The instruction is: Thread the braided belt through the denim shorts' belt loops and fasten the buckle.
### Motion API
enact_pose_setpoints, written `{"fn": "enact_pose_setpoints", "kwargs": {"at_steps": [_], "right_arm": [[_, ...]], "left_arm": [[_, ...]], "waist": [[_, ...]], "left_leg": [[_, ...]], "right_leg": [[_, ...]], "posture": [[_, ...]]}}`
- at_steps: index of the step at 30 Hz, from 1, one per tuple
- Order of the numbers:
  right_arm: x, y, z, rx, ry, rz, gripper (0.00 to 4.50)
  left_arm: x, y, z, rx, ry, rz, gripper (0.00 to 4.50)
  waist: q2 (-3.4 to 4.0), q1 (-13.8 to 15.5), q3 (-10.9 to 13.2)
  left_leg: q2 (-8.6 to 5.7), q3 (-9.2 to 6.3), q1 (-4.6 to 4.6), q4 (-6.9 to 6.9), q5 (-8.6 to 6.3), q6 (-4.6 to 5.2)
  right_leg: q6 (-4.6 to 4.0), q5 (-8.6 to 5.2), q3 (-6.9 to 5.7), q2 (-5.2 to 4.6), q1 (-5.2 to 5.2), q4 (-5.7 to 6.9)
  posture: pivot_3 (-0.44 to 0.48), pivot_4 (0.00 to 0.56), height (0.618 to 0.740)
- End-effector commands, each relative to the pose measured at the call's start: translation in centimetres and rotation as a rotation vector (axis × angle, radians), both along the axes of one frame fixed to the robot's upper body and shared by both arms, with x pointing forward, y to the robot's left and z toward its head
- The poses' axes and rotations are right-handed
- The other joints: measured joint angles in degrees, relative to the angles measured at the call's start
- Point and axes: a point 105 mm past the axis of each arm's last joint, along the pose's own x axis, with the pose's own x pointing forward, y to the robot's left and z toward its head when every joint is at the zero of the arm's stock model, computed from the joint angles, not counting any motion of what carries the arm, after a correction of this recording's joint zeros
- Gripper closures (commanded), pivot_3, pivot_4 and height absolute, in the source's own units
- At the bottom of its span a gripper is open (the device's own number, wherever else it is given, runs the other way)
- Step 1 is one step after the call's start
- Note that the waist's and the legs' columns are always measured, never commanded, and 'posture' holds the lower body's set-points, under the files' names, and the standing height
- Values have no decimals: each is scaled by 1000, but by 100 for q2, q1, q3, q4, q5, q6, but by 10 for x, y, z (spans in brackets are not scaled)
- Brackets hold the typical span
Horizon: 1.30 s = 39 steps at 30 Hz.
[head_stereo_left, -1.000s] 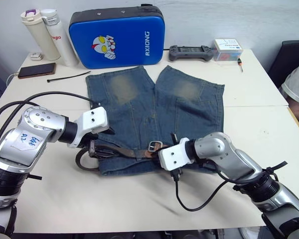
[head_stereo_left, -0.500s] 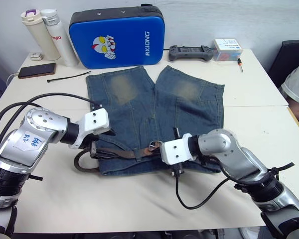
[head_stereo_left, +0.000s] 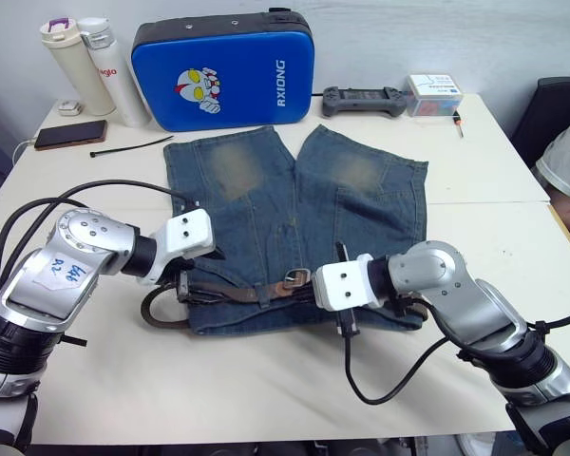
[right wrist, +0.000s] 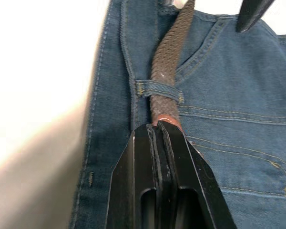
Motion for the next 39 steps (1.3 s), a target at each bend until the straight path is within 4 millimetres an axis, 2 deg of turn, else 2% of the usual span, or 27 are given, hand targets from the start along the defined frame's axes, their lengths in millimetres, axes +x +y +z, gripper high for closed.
{"fn": "enact_pose_setpoints", "kwargs": {"at_steps": [1, 2, 5, 13, 17, 22, 31, 35, 39], "right_arm": [[3, 1, 17, 36, -73, -3, 4472], [3, 0, 17, 38, -74, -6, 4472], [5, -2, 19, 43, -79, -22, 4500], [8, -8, 22, 46, -96, -63, 4500], [9, -9, 21, 32, -109, -66, 4500], [3, -2, 11, -8, -80, -21, 4500], [7, 3, -15, -46, -20, -26, 4500], [11, 6, -17, -13, 19, -51, 4500], [18, 6, -21, -26, -3, -62, 3131]], "left_arm": [[0, -13, -3, -12, -25, -25, 0], [1, -15, -3, -17, -27, -26, 0], [3, -23, -2, -46, -36, -35, 867], [14, -39, -10, -35, -49, -63, 4480], [14, -44, -20, -14, -35, -81, 4480], [11, -53, -34, -14, -11, -95, 4480], [13, -50, -31, -18, -25, -59, 4480], [12, -47, -30, -18, -22, -47, 4480], [12, -47, -30, -22, -20, -40, 4500]], "waist": [[0, 3, 0], [0, 3, 0], [0, -3, 0], [0, -4, 0], [0, -4, 0], [0, 2, 0], [0, -2, 0], [0, -6, 0], [-1, 3, 0]], "left_leg": [[0, 0, 0, 0, 0, 0], [0, 0, -1, 1, 0, 0], [0, 1, -1, 1, 0, 0], [-1, 0, 0, 3, 0, -1], [-1, 0, -1, 3, 1, -2], [-1, 1, -1, 3, 1, -2], [-1, 1, 0, 5, 1, -2], [0, 0, 0, 5, 2, -3], [-1, 0, 0, 6, 2, -4]], "right_leg": [[0, 0, 0, 0, 0, 0], [0, 0, 0, 0, 0, 1], [0, 0, 0, 0, 0, 4], [0, 0, 0, 1, 1, 10], [0, 0, 0, 2, -1, 13], [0, 0, 1, 2, -1, 12], [0, 0, 1, 1, 0, 10], [0, 0, 1, 2, -1, 12], [0, 0, 0, 1, 0, 13]], "posture": [[0, 150, 740], [0, 150, 740], [0, 150, 740], [0, 150, 740], [0, 150, 740], [0, 150, 740], [0, 150, 740], [0, 150, 740], [0, 150, 740]]}}
